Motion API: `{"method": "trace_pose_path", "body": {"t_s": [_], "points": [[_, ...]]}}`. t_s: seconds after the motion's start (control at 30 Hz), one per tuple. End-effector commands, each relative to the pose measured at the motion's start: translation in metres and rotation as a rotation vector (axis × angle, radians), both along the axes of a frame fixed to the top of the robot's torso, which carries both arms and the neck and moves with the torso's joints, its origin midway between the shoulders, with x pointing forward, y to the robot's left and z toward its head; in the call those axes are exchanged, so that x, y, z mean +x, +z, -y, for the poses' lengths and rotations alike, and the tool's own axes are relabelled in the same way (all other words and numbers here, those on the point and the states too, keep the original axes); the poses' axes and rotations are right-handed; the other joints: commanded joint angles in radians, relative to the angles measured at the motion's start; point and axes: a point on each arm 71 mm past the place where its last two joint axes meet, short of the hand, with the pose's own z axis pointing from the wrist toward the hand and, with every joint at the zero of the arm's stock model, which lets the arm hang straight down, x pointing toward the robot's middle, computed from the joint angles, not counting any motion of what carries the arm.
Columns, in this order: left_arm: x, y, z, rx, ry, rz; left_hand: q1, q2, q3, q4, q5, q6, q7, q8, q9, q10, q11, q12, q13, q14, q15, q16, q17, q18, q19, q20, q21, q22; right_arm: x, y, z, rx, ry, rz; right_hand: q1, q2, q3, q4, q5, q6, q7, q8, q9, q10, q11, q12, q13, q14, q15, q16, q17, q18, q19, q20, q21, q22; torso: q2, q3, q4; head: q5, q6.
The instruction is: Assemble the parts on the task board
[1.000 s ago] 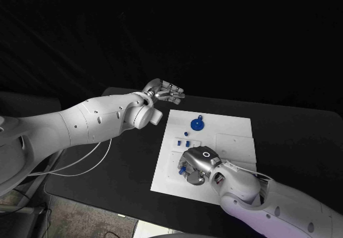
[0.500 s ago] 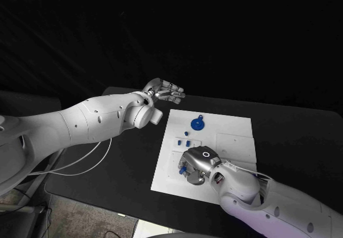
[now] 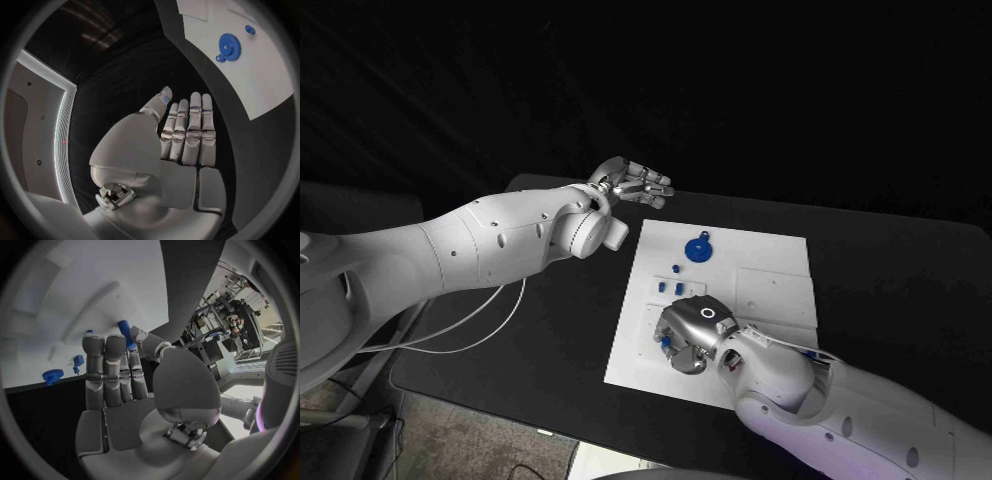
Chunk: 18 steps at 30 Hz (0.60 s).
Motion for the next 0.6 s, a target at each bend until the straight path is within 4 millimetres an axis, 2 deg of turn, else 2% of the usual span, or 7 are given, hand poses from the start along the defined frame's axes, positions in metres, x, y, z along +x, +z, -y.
{"method": "trace_pose_path", "body": {"t_s": [0.03,0.17,0.3,0.5,0.53,0.6], "points": [[-0.0001,0.0008,0.0035,-0.010,-0.017,0.002,0.003,0.000,0.002,0.005,-0.002,-0.008,-0.001,-0.001,0.001,-0.009,0.001,0.001,0.000,-0.006,0.000,-0.005,0.001,-0.016,0.007,0.002,-0.002,-0.003,-0.0042,-0.0141,0.0024,-0.055,0.003,-0.036,0.000,0.002,0.000,-0.006,0.001,-0.020,0.003,0.002,-0.005,0.003,-0.016,0.001,0.000,-0.003,-0.002,-0.001,0.002,0.016,0.046,0.001,0.002,0.040,0.000,0.0007,-0.0026,0.003,-0.001],[-0.0001,0.0007,0.0037,-0.010,-0.018,0.001,0.003,0.000,0.002,0.005,-0.002,-0.008,-0.001,-0.001,0.001,-0.009,0.001,0.001,0.000,-0.006,0.000,-0.005,0.001,-0.016,0.007,0.002,-0.002,-0.003,-0.0039,-0.0149,0.0031,-0.044,0.000,-0.040,-0.014,-0.012,-0.007,0.004,0.004,-0.051,0.009,0.001,-0.009,-0.029,-0.007,0.000,-0.001,-0.003,0.005,-0.001,0.001,0.020,0.045,0.007,-0.005,0.041,0.000,0.0022,-0.0044,0.001,-0.001],[-0.0001,0.0007,0.0031,-0.010,-0.017,0.000,0.003,0.000,0.002,0.005,-0.002,-0.008,-0.001,-0.001,0.001,-0.009,0.001,0.001,0.000,-0.006,0.000,-0.005,0.001,-0.016,0.007,0.002,-0.002,-0.003,-0.0036,-0.0149,0.0039,-0.032,-0.001,-0.042,-0.026,-0.028,-0.022,0.017,0.023,-0.066,0.011,0.003,-0.010,-0.045,-0.003,0.001,-0.001,-0.003,0.008,0.000,0.000,0.022,0.045,0.012,-0.014,0.038,0.000,0.0025,-0.0031,0.000,0.000],[-0.0001,0.0005,0.0024,-0.009,-0.015,-0.002,0.003,0.000,0.002,0.005,-0.002,-0.008,-0.001,-0.001,0.001,-0.009,0.001,0.001,0.000,-0.006,0.000,-0.005,0.001,-0.016,0.007,0.002,-0.002,-0.003,-0.0030,-0.0146,0.0061,-0.014,-0.008,-0.044,-0.044,-0.064,-0.067,0.044,0.056,-0.107,0.019,0.003,-0.012,-0.098,0.012,0.001,-0.003,-0.005,0.019,-0.005,-0.007,0.032,0.045,0.022,-0.053,0.021,0.000,0.0025,-0.0025,-0.005,0.002],[-0.0001,0.0005,0.0023,-0.009,-0.016,-0.002,0.003,0.000,0.002,0.005,-0.002,-0.008,-0.001,-0.001,0.001,-0.009,0.001,0.001,0.000,-0.006,0.000,-0.005,0.001,-0.016,0.007,0.002,-0.002,-0.003,-0.0030,-0.0142,0.0063,-0.009,-0.010,-0.043,-0.046,-0.070,-0.076,0.046,0.054,-0.105,0.019,0.003,-0.012,-0.114,0.017,0.000,-0.003,-0.006,0.021,-0.007,-0.009,0.035,0.045,0.023,-0.067,0.016,0.000,0.0028,-0.0027,-0.006,0.003],[-0.0001,0.0005,0.0021,-0.009,-0.016,-0.003,0.003,0.000,0.002,0.005,-0.002,-0.008,-0.001,-0.001,0.001,-0.009,0.001,0.001,0.000,-0.006,0.000,-0.005,0.001,-0.016,0.007,0.002,-0.002,-0.003,-0.0032,-0.0133,0.0065,0.004,-0.012,-0.041,-0.047,-0.082,-0.132,0.060,0.047,-0.120,0.020,0.002,-0.013,-0.176,0.032,0.002,-0.003,-0.006,0.030,-0.019,-0.019,0.045,0.044,0.031,-0.117,-0.006,0.000,0.0030,-0.0029,-0.007,0.004]]}}
